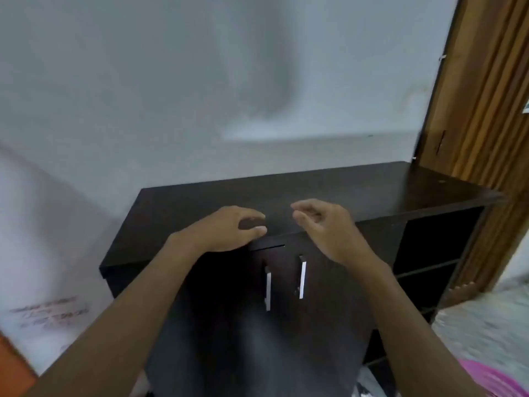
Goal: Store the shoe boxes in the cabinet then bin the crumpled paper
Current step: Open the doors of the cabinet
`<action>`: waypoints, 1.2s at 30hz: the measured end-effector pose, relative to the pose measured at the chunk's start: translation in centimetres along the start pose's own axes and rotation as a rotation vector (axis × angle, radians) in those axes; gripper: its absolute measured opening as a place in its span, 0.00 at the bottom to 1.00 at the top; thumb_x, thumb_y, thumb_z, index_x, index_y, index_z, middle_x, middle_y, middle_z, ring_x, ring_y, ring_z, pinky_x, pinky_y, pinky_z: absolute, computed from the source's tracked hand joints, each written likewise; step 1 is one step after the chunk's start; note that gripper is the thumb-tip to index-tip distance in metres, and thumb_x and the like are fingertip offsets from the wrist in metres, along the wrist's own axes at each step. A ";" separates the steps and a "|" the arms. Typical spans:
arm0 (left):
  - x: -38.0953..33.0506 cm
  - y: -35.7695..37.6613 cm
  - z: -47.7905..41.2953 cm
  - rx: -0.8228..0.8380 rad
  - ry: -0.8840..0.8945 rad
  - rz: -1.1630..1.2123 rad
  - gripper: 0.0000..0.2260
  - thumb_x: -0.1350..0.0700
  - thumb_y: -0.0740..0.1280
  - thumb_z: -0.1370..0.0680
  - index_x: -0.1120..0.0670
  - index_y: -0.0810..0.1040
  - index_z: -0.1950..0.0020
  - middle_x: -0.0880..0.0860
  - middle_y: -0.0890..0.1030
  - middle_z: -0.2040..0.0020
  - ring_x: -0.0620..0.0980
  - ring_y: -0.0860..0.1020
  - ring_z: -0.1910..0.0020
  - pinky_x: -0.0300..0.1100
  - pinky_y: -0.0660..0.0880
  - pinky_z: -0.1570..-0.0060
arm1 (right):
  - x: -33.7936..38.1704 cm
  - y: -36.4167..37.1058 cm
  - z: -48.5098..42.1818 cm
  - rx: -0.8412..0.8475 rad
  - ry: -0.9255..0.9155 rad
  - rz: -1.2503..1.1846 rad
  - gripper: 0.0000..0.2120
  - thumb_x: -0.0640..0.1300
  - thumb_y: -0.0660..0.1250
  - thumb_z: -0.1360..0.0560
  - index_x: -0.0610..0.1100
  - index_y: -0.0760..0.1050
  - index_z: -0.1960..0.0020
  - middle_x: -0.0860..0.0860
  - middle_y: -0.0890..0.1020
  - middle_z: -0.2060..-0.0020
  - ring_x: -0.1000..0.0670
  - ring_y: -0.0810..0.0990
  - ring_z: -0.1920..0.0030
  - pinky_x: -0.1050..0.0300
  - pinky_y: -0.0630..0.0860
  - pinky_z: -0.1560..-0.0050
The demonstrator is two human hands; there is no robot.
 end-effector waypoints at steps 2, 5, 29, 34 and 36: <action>0.4 1.7 0.5 0.015 -0.028 -0.025 0.21 0.37 0.62 0.23 0.40 0.72 0.31 0.44 0.72 0.30 0.45 0.70 0.31 0.49 0.67 0.31 | -1.6 1.3 1.7 -0.048 0.063 -0.045 0.07 0.49 0.68 0.22 0.56 0.80 0.45 0.64 0.82 0.55 0.63 0.81 0.52 0.59 0.80 0.47; 1.3 3.3 1.1 -0.043 -0.053 -0.016 0.17 0.42 0.61 0.20 0.40 0.73 0.32 0.43 0.68 0.26 0.46 0.64 0.27 0.54 0.63 0.28 | -3.8 4.2 4.6 -0.038 0.099 0.002 0.12 0.51 0.67 0.22 0.57 0.77 0.39 0.64 0.79 0.47 0.62 0.79 0.47 0.55 0.79 0.46; 1.6 3.2 0.9 -0.010 -0.014 0.034 0.17 0.49 0.60 0.18 0.44 0.71 0.29 0.45 0.65 0.24 0.46 0.60 0.24 0.43 0.56 0.28 | -4.4 12.6 5.4 -0.540 0.650 -0.467 0.13 0.51 0.67 0.24 0.50 0.72 0.41 0.58 0.74 0.45 0.57 0.74 0.44 0.60 0.71 0.42; 1.8 3.4 0.6 -0.012 0.033 0.016 0.17 0.49 0.59 0.18 0.45 0.71 0.28 0.47 0.65 0.24 0.47 0.62 0.25 0.45 0.58 0.27 | -4.4 12.4 5.0 -0.538 0.641 -0.541 0.10 0.46 0.68 0.25 0.46 0.72 0.47 0.51 0.76 0.47 0.53 0.77 0.51 0.61 0.76 0.53; 1.8 3.4 0.5 -0.019 0.061 0.025 0.17 0.50 0.59 0.18 0.46 0.72 0.29 0.49 0.66 0.25 0.47 0.63 0.25 0.46 0.58 0.26 | -4.2 12.8 5.0 -0.543 0.655 -0.579 0.11 0.49 0.69 0.28 0.48 0.71 0.49 0.48 0.77 0.47 0.51 0.78 0.53 0.54 0.80 0.51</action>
Point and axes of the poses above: each hand's wrist, its own z-axis away from the middle knuckle, its own y-axis out of the palm, x = y × z, the point moved 6 cm from there along -z, towards the middle knuckle
